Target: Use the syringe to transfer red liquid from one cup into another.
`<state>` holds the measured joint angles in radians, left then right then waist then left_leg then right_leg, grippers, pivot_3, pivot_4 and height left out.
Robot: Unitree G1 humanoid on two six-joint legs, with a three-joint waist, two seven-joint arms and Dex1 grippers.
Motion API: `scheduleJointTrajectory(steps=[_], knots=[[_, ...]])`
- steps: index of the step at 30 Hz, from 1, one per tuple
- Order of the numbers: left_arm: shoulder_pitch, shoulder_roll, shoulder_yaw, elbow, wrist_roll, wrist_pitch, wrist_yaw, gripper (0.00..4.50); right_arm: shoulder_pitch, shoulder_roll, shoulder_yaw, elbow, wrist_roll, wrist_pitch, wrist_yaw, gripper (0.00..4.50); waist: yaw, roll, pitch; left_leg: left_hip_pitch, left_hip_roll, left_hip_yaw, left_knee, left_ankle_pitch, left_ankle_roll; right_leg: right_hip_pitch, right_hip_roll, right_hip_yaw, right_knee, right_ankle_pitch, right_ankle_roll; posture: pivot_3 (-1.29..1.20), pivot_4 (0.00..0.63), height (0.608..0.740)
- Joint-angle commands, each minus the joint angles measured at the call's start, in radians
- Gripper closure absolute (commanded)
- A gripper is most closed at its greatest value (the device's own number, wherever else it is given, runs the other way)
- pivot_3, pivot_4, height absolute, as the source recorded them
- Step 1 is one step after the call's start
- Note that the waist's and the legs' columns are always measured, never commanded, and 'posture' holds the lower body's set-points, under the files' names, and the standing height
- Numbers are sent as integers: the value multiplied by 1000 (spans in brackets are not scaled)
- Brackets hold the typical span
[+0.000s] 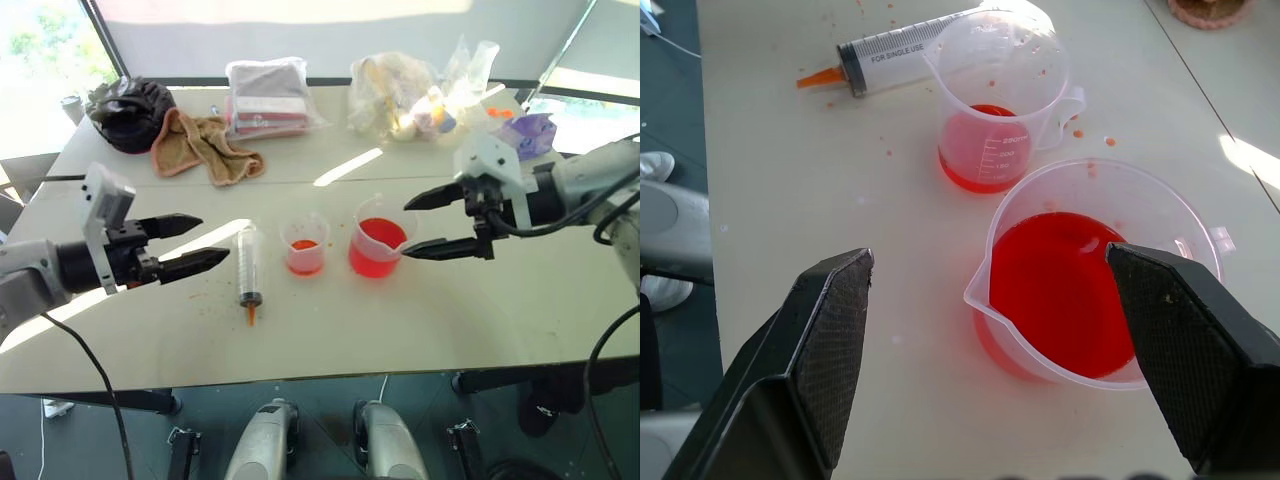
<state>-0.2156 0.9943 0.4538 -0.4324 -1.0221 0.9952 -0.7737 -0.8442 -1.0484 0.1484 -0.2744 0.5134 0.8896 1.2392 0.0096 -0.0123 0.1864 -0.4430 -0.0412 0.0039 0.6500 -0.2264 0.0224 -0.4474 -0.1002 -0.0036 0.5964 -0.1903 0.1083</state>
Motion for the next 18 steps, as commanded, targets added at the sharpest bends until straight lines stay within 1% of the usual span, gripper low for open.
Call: scheduleJointTrajectory(steps=[1,5,8,11,18], knots=[[0,15,33,-12,-10,0,6,54,-5,-7,-31,-15,-1,-9,-6,590,1,0,0,0,0,0,0,0,0,0,0,0,0,0,0,0,150,740],[-34,20,26,-13,-29,7,22,54,-13,1,-30,-3,-8,-17,-16,590,1,0,0,0,0,0,0,0,0,0,0,0,0,0,0,0,150,740],[-37,21,17,-12,-15,4,28,54,-7,3,-29,-7,-9,-20,-20,590,0,0,0,0,0,0,0,0,0,0,0,0,0,0,0,0,150,740],[-56,17,20,-5,-46,26,43,54,-8,0,-35,-4,-7,-18,-18,590,0,0,0,0,0,0,0,0,0,0,1,0,0,0,0,0,150,740],[-81,18,3,-4,-53,39,60,54,-12,6,-29,-7,-13,-18,-25,590,0,0,0,0,0,0,1,0,0,0,1,0,0,0,0,0,150,740]])
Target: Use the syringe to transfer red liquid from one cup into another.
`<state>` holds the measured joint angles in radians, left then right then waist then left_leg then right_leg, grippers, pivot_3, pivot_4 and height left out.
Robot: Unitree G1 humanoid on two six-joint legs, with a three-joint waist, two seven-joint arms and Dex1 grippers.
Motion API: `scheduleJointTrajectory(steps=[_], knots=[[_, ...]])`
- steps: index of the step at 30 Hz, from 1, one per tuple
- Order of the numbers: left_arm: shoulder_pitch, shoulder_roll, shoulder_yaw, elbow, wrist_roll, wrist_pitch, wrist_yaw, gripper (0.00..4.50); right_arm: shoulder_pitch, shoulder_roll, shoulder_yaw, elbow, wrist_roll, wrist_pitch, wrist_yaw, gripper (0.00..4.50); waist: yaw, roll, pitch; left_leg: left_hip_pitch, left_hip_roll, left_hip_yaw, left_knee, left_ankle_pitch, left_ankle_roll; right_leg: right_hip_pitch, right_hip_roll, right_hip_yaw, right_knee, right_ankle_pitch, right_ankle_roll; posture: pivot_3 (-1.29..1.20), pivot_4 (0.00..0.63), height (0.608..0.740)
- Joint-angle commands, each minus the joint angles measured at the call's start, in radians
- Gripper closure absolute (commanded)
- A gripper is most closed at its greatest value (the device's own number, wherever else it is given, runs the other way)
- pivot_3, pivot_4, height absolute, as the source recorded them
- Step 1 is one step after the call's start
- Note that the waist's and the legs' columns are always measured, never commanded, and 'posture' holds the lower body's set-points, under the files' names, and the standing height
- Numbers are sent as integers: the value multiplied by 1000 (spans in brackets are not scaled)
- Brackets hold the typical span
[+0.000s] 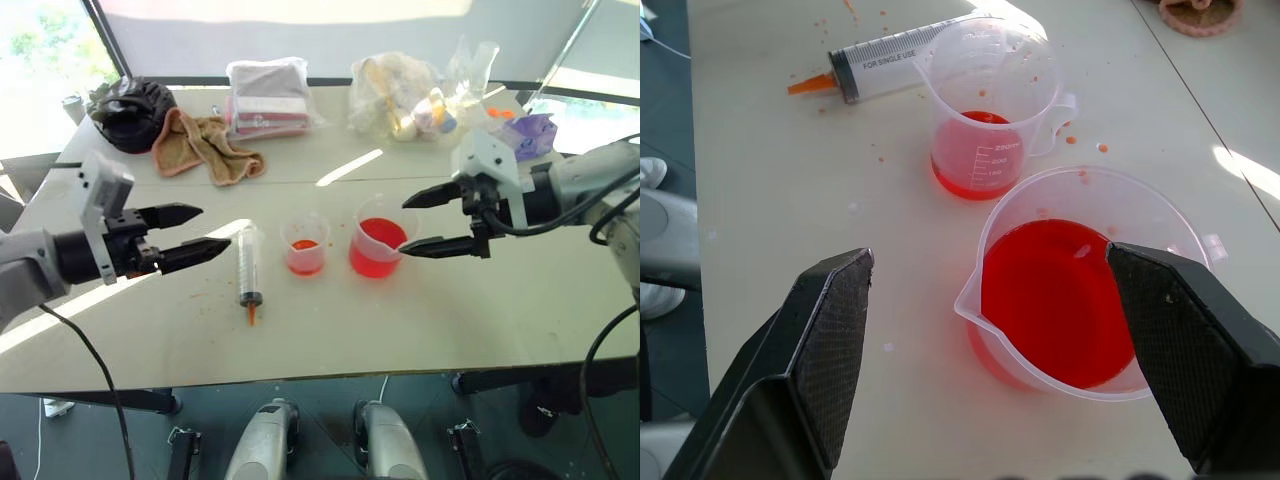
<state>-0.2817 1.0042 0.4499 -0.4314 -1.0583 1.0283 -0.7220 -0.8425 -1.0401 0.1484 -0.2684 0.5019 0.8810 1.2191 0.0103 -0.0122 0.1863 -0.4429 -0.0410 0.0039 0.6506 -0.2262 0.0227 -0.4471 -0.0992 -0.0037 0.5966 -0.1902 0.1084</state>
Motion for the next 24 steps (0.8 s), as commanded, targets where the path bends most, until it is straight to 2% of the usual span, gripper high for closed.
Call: scheduleJointTrajectory(steps=[1,10,13,18,21,24], knots=[[-15,7,4,-6,-17,7,9,54,-15,-4,-26,-13,-4,-12,-2,590,0,0,0,0,0,0,0,0,0,0,0,0,0,0,0,0,150,740],[-11,-9,2,-24,-8,-3,26,54,-29,4,-22,0,-14,-21,-4,590,0,0,0,0,0,0,0,0,0,0,0,0,0,0,0,0,150,740],[-14,22,-53,-42,44,5,40,54,-35,6,-17,4,-20,-24,-5,590,0,0,0,0,0,0,0,0,0,0,1,0,0,0,0,0,150,740],[-77,-25,-66,-16,31,28,138,54,-41,10,-13,6,-26,-24,-3,590,1,0,0,0,0,0,1,0,0,1,1,0,1,0,0,0,150,740],[-330,-128,-187,59,128,209,451,54,-48,8,-12,3,-37,-27,-6,590,9,-1,1,1,0,-1,3,0,0,3,2,-2,1,0,1,0,150,740],[-567,-276,-171,270,214,512,630,54,-50,8,-14,1,-40,-26,-6,590,19,-1,0,1,0,-4,10,1,0,6,5,-3,3,3,5,0,150,740]])
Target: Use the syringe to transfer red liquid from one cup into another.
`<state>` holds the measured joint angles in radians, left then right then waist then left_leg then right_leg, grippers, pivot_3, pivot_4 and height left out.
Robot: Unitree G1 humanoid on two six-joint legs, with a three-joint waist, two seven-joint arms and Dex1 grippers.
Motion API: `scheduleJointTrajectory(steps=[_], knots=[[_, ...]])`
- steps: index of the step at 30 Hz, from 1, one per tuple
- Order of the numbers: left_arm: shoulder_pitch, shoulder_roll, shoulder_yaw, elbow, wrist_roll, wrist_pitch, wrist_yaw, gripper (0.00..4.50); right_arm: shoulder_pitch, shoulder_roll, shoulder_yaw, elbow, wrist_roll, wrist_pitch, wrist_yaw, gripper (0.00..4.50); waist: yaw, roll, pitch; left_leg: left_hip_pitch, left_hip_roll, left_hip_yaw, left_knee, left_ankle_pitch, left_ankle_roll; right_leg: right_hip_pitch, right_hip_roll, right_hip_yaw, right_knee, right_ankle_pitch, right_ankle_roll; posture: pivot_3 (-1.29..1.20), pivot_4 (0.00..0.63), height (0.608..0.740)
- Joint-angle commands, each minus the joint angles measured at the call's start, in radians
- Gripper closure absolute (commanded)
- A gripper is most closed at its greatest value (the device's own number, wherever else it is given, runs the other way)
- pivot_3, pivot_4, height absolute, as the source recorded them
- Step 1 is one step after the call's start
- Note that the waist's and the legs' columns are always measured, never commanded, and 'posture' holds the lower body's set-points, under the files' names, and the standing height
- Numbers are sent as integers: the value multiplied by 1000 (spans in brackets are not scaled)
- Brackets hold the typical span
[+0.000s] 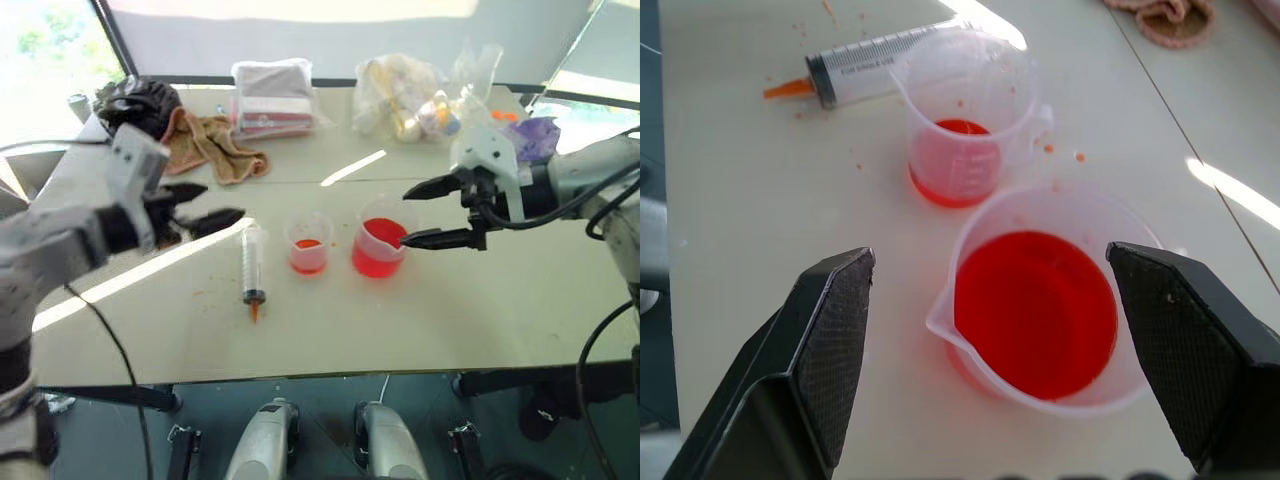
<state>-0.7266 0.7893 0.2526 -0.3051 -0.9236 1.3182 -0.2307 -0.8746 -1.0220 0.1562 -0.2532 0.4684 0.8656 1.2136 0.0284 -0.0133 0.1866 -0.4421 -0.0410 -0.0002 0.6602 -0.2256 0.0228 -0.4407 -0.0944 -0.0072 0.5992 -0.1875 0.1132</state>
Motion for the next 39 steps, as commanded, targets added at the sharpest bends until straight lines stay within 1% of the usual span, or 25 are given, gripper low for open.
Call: scheduleJointTrajectory(steps=[1,3,4,8,10,12,14,17,20,23,25,33,39], knots=[[-175,-87,20,194,103,273,155,54,-21,-5,-30,-13,-2,-3,-8,590,0,0,0,0,0,0,2,0,1,1,1,0,1,1,1,0,150,740],[-229,-72,-52,287,84,296,168,54,-29,4,-42,-10,5,16,-23,590,-7,0,0,0,0,1,3,0,1,1,1,0,2,2,3,0,150,740],[-249,-83,-62,348,50,296,182,54,-33,6,-43,-8,5,18,-27,590,-15,0,0,0,0,1,3,0,1,1,1,0,2,1,3,0,150,740],[-323,-125,-103,523,-57,296,293,54,-25,-3,-47,-15,1,17,-35,590,-17,0,0,0,0,1,3,0,1,-1,1,1,6,1,3,0,150,740],[-363,-159,-117,587,-110,296,369,54,-19,-7,-52,-22,3,21,-39,590,-16,-1,0,0,0,0,3,0,1,-2,0,1,7,1,3,0,150,740],[-423,-182,-179,708,-217,296,455,54,-14,-11,-55,-28,3,23,-45,590,-14,-1,0,0,-1,0,4,0,0,-2,-1,1,8,1,3,0,150,740],[-460,-186,-248,776,-284,296,557,54,-11,-16,-60,-34,6,25,-46,590,-14,-1,0,0,-1,0,4,0,0,-2,-2,1,9,1,3,0,150,740],[-500,-187,-313,866,-395,296,693,54,-11,-17,-62,-34,6,25,-51,590,-16,-1,0,0,-2,0,4,0,0,-3,-3,2,10,1,3,0,150,740],[-534,-213,-333,974,-453,296,832,54,-10,-17,-61,-35,8,24,-56,590,-17,-1,0,0,-2,0,4,0,-1,-5,-3,3,12,1,3,0,150,740],[-546,-247,-328,1035,-459,296,947,54,-10,-15,-61,-36,8,22,-60,590,-16,-1,0,0,-2,0,4,0,-2,-5,-3,3,12,1,3,0,150,740],[-552,-275,-296,1075,-441,296,1005,54,-6,-17,-64,-39,12,23,-61,590,-14,-1,0,0,-2,0,4,0,-2,-5,-3,3,12,1,3,0,150,740],[-573,-396,-115,1225,-322,296,1230,54,4,-15,-70,-47,18,26,-69,590,-14,-1,0,0,-2,0,4,0,-4,-5,-3,2,12,1,3,0,150,740],[-584,-433,8,1277,-246,296,1321,54,9,-16,-72,-47,18,23,-73,590,-14,-1,0,0,-3,0,4,-1,-5,-5,-3,2,12,1,3,0,150,740]])
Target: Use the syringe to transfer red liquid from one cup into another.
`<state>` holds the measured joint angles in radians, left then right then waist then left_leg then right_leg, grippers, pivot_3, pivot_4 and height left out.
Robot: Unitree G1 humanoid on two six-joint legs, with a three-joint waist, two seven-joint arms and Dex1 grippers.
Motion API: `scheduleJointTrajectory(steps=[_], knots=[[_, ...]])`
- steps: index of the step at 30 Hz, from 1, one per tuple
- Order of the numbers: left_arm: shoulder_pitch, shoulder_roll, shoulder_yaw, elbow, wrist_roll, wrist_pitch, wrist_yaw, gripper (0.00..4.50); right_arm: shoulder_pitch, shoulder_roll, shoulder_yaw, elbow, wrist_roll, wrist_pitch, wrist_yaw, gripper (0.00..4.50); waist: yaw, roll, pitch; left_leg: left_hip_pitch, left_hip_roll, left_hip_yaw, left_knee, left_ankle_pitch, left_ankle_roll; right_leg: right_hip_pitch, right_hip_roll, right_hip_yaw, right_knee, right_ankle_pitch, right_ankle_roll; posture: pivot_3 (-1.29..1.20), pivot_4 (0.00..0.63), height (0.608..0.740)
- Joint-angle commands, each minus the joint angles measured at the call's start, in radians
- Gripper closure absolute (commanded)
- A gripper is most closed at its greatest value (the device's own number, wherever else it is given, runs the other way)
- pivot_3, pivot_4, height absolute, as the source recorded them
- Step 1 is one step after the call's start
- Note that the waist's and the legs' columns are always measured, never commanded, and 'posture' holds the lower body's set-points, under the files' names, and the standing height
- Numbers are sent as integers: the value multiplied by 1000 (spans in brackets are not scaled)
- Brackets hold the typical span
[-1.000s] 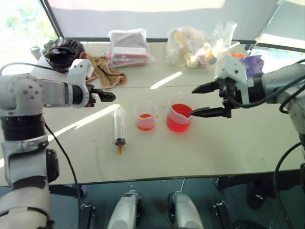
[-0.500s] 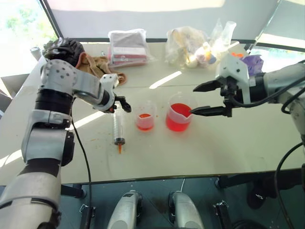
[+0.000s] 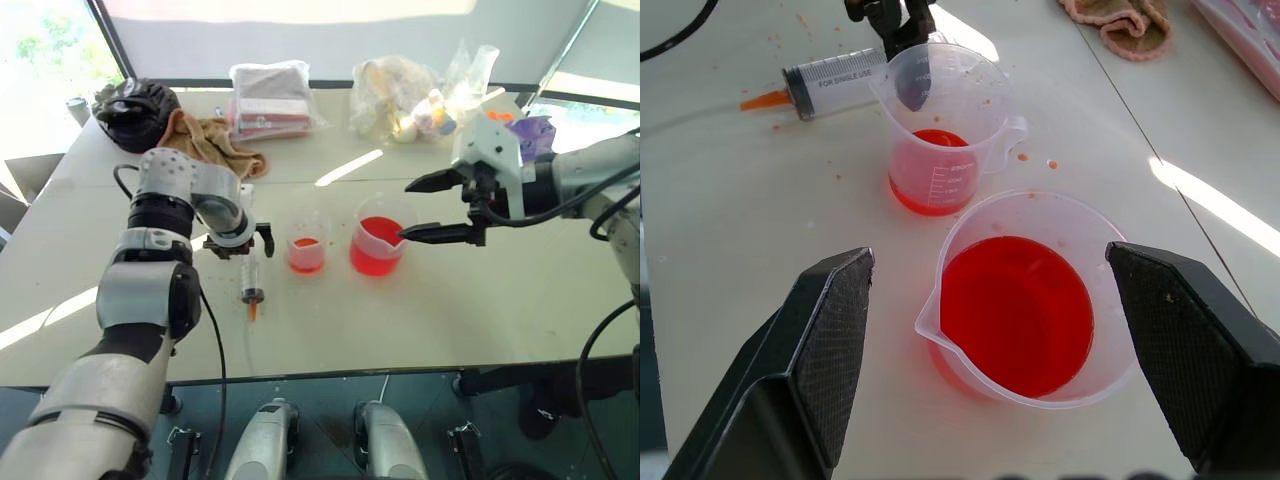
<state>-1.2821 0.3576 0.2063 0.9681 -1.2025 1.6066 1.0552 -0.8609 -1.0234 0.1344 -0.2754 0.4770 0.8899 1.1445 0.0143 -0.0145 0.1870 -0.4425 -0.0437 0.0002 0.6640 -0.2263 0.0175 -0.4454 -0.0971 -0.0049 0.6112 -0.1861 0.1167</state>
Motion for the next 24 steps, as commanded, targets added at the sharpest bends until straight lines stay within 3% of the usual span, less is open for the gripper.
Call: scheduleJointTrajectory(steps=[1,3,4,12,15,18,21,24], knots=[[-29,-6,70,4,41,8,43,54,-4,-15,-50,-25,10,-2,-4,590,0,0,0,0,0,0,0,0,0,0,0,0,0,0,0,0,150,740],[-25,-12,105,-6,58,8,60,54,-5,-14,-50,-24,9,-2,-5,590,0,0,0,0,0,0,0,0,0,0,0,0,0,0,0,0,150,740],[-18,-18,123,-22,67,8,71,551,-5,-14,-50,-24,9,-2,-6,590,0,0,0,0,0,0,0,0,0,0,0,0,0,0,0,0,150,740],[-10,-52,245,-52,117,8,122,2972,-9,-13,-48,-20,7,-6,-4,590,1,0,0,0,-1,0,0,0,-1,0,0,0,0,0,0,0,150,740],[-9,-62,298,-92,118,8,132,3014,-9,-14,-48,-18,8,-6,-2,590,0,0,0,0,-1,0,0,0,-1,0,0,0,0,0,0,0,150,740],[39,-70,363,-250,80,8,117,3014,-7,-13,-53,-20,8,-3,-9,590,-1,0,0,0,0,0,0,0,-1,0,0,0,0,0,0,0,150,740],[95,-12,292,-452,-19,8,-29,3014,2,-18,-65,-29,14,2,-13,590,-4,0,0,0,0,0,0,1,-2,0,0,0,0,0,0,0,150,740],[105,67,222,-622,-5,8,-254,3014,13,-22,-80,-36,18,7,-20,590,-2,-1,0,0,0,0,-1,2,-5,-1,0,0,0,0,0,0,150,740]])
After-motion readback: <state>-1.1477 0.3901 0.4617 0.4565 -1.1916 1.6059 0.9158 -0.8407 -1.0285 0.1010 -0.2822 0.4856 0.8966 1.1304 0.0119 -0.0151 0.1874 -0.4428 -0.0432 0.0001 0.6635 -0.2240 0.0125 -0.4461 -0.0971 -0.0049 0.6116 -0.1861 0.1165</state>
